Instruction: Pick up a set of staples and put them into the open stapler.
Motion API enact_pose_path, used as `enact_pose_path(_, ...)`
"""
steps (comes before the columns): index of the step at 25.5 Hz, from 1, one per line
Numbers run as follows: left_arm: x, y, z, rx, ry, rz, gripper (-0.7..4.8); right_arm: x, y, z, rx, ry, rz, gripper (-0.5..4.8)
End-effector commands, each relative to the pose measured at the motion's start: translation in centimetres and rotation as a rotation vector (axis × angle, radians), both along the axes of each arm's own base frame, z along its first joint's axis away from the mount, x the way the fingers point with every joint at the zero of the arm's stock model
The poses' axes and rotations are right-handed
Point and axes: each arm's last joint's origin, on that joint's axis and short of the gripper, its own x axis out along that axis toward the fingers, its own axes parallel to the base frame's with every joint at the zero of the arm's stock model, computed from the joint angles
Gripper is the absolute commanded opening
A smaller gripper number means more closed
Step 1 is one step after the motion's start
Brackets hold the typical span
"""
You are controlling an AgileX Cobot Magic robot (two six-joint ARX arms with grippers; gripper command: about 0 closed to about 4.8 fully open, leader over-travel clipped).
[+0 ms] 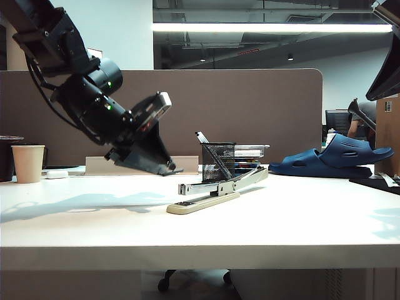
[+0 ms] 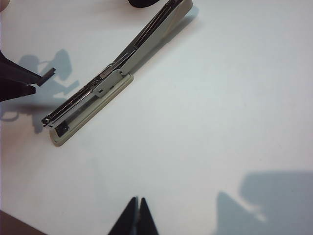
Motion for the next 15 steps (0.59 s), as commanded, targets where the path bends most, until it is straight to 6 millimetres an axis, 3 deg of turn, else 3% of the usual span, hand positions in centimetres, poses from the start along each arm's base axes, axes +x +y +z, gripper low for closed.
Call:
enact_pose_path(1, -0.1, 0.0, 1.0, -0.028, -0.024, -0.015, 1.61, 0.1, 0.0, 0.4, -0.002, -0.027, 0.001, -0.05)
enact_pose_path(6, -0.5, -0.4, 2.1, -0.051, -0.036, -0.039, 1.60, 0.1, 0.0, 0.4, -0.002, -0.027, 0.001, -0.05)
enact_pose_path(11, -2.1, -3.8, 3.1, -0.042, -0.064, -0.121, 1.52, 0.1, 0.0, 0.4, -0.002, -0.027, 0.001, -0.05)
enact_pose_path(15, -3.2, -6.3, 2.9, 0.082, -0.113, -0.093, 1.52, 0.1, 0.0, 0.4, -0.002, -0.026, 0.001, -0.05)
